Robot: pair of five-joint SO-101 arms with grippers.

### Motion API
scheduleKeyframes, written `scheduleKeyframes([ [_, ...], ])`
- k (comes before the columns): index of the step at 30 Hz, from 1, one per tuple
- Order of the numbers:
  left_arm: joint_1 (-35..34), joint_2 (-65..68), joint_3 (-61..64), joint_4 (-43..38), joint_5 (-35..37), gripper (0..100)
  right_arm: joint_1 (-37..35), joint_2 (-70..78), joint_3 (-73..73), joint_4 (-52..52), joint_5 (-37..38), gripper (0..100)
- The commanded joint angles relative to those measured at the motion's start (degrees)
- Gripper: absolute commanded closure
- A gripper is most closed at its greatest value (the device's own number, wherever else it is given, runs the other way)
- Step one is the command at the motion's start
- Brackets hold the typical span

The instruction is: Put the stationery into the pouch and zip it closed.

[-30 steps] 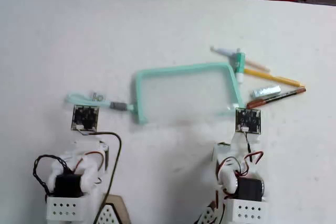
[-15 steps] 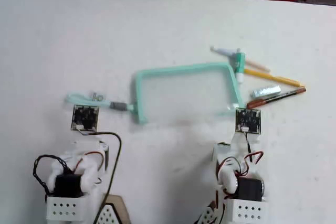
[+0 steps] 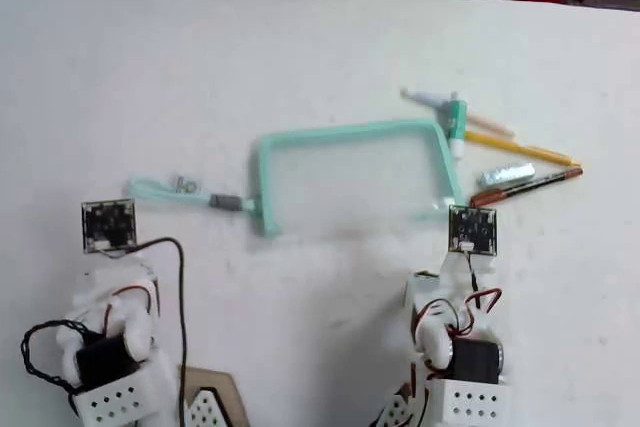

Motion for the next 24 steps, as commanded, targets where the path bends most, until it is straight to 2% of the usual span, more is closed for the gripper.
scheduleKeyframes([
  [1,-0.57,-0.57,-1.85,-0.97,0.62,97,-0.04,-0.40,0.53,0.31,-0.44,97.8],
  [9,-0.75,-0.57,-0.44,-0.62,0.53,97,-0.04,-0.40,0.53,0.31,-0.44,97.6],
  [14,-7.34,-0.57,-0.53,-3.25,0.53,97,-0.13,-0.40,0.53,0.04,-0.44,97.4],
  [17,-9.54,-0.57,-0.53,-4.40,0.09,97,-2.07,-0.48,0.53,-3.03,-0.44,97.4],
  [19,-9.63,-0.57,-0.44,-4.22,-3.08,97,-3.12,-0.48,0.35,-5.32,-0.44,97.4],
  [24,-7.08,-0.57,-0.44,-1.67,-5.80,97,-6.73,-0.48,-3.08,-13.14,-0.44,97.4],
])
